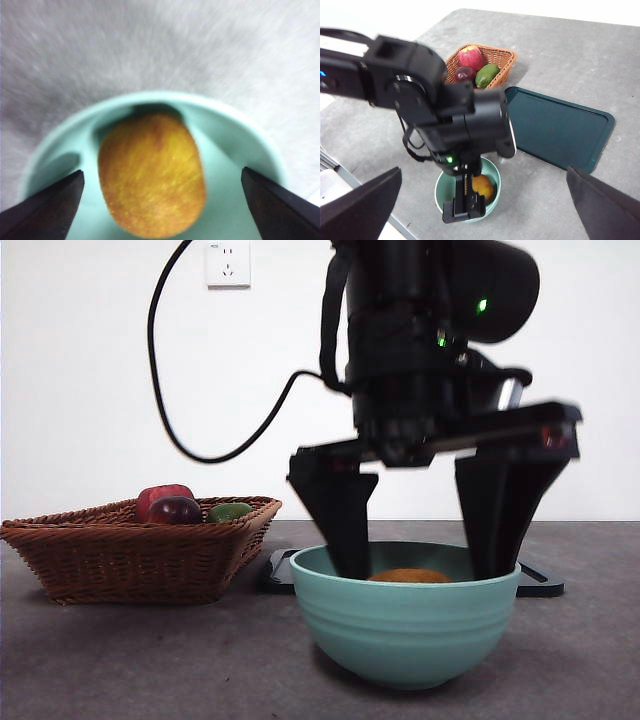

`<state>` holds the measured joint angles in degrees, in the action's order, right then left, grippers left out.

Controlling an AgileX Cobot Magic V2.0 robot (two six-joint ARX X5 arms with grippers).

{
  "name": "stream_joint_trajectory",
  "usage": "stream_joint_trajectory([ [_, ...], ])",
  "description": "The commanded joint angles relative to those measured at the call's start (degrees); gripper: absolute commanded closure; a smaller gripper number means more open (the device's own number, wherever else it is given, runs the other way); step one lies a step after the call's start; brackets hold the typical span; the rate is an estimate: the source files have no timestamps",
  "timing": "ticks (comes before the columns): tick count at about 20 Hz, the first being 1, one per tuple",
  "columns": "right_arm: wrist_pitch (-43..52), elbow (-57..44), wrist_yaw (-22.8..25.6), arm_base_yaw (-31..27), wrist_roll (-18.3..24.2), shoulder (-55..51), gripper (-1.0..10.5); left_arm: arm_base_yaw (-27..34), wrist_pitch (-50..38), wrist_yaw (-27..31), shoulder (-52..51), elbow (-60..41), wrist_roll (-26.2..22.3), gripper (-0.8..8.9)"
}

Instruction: Pick up the wifruite, put it on the bowl, pick up the plate, put it on desk

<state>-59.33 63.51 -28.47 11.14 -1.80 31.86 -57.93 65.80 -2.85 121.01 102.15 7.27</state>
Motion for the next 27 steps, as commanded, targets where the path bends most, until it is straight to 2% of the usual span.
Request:
stream_joint_trajectory([
  [1, 0.5, 1.0, 0.0, 0.2, 0.3, 0.2, 3.7, -0.6, 2.7, 0.2, 1.2, 4.6, -1.4, 3.0],
  [4, 0.5, 1.0, 0.0, 0.2, 0.3, 0.2, 3.7, -0.6, 6.1, 0.4, 0.2, 8.6, -2.6, 1.53],
  [9, 0.6, 1.0, 0.0, 0.2, 0.3, 0.2, 3.7, 0.0, 9.3, 0.3, -7.5, 9.7, -3.7, 1.57],
  [17, 0.6, 1.0, 0.0, 0.2, -0.2, 0.2, 3.7, 3.1, 14.1, 0.6, -29.2, 9.7, -3.7, 1.57],
  [21, 0.6, 1.0, 0.0, 0.2, -1.2, 0.2, 3.7, 3.2, 14.4, 7.5, -40.5, 8.1, -3.6, 1.57],
  [24, 0.6, 1.0, 0.0, 0.2, -1.2, 0.2, 3.7, 3.2, 14.2, 9.6, -48.8, 4.8, -3.7, 1.57],
  [27, 0.6, 1.0, 0.0, 0.2, -1.2, 0.2, 3.7, 3.3, 13.3, 11.4, -59.0, -2.6, -3.8, 1.57],
])
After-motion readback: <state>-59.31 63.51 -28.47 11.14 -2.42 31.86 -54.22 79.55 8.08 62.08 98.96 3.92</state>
